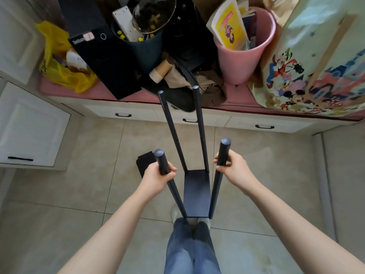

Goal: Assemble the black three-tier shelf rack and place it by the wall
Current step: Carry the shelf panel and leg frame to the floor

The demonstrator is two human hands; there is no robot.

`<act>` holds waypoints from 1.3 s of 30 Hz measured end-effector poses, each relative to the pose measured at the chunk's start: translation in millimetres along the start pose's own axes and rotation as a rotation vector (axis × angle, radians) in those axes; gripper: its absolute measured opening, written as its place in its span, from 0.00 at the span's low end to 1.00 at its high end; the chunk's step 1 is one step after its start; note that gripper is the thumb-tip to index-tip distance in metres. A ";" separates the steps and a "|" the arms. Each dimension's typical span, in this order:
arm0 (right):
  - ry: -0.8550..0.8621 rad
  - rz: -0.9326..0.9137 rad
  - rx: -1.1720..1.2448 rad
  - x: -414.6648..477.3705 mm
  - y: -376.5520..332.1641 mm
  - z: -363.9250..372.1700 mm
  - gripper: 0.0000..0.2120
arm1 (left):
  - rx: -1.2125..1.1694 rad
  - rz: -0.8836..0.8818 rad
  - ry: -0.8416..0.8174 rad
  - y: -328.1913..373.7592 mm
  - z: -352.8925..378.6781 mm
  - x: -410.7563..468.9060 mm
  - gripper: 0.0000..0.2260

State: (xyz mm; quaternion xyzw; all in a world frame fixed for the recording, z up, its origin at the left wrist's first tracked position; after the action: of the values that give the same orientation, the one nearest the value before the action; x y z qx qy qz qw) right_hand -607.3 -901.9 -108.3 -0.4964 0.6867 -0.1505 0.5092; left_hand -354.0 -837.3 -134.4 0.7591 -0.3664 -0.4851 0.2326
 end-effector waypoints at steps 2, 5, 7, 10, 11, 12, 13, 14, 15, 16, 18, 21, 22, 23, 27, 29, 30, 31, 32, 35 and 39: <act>0.033 0.032 -0.007 21.6 12.3 11.0 0.17 | 0.011 -0.014 0.043 -11.6 7.3 19.7 0.07; 0.091 0.060 -0.034 53.2 34.8 25.2 0.18 | 0.019 -0.021 0.077 -31.2 25.0 47.9 0.09; 0.123 0.080 -0.048 69.9 52.9 32.7 0.16 | 0.011 -0.052 0.098 -47.8 37.4 61.7 0.10; 0.154 0.105 -0.042 84.5 80.0 44.6 0.12 | 0.015 -0.088 0.130 -69.0 53.0 75.9 0.09; 0.165 0.115 -0.033 88.0 88.1 47.9 0.12 | 0.016 -0.093 0.135 -74.8 57.8 80.1 0.09; 0.177 0.126 -0.022 91.4 95.6 50.7 0.12 | 0.020 -0.096 0.138 -79.3 62.1 84.5 0.08; 0.188 0.137 -0.012 95.4 102.4 53.4 0.12 | 0.028 -0.094 0.138 -83.3 65.7 88.7 0.08; 0.201 0.153 -0.001 99.6 108.8 55.4 0.13 | 0.037 -0.091 0.134 -86.6 69.3 93.3 0.09; 0.216 0.176 0.013 103.7 114.9 57.1 0.14 | 0.044 -0.089 0.126 -89.4 72.8 98.1 0.09; 0.231 0.199 0.030 107.3 120.4 58.8 0.14 | 0.050 -0.092 0.118 -92.2 76.0 102.7 0.10; 0.244 0.231 0.061 112.0 129.9 63.6 0.15 | 0.071 -0.105 0.106 -97.5 80.9 110.4 0.10; 0.241 0.271 0.100 110.0 143.9 71.6 0.15 | 0.044 -0.144 0.094 -108.2 84.7 116.1 0.13; 0.236 0.278 0.108 107.6 148.2 73.2 0.15 | 0.031 -0.157 0.083 -111.8 86.4 116.4 0.14; 0.231 0.283 0.112 105.1 152.3 74.6 0.15 | 0.027 -0.165 0.067 -115.0 88.6 115.7 0.15; 0.222 0.271 0.129 96.0 165.9 78.0 0.13 | 0.050 -0.155 0.033 -123.9 97.8 109.1 0.13; 0.229 0.262 0.125 93.3 173.1 77.6 0.13 | 0.067 -0.133 0.038 -128.2 102.3 107.7 0.12; 0.232 0.257 0.120 92.1 176.5 77.0 0.13 | 0.075 -0.129 0.029 -131.1 105.5 106.7 0.11; 0.234 0.250 0.113 90.9 179.8 76.3 0.13 | 0.088 -0.132 0.007 -134.1 109.7 105.4 0.10; 0.236 0.242 0.104 89.8 182.8 75.5 0.14 | 0.108 -0.137 -0.025 -137.3 114.7 104.1 0.09; 0.216 0.228 0.070 85.3 189.9 74.4 0.14 | 0.162 -0.174 -0.121 -149.2 128.5 96.0 0.11; 0.123 0.212 -0.025 75.2 198.7 79.2 0.14 | 0.173 -0.184 -0.098 -158.9 129.2 77.6 0.15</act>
State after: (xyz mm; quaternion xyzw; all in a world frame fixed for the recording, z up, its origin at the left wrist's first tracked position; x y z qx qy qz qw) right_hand -644.2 -849.2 -325.7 -0.4171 0.7670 -0.1175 0.4732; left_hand -398.4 -798.6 -345.3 0.7821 -0.3468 -0.5075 0.1026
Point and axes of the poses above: each hand's wrist, its own x-axis towards the middle knuckle, its own z-axis out of the palm, y = z × x, the point moved 8 cm from there along x, towards the middle knuckle, and after that the axes turned 5 degrees about y, right-handed, at the moved point
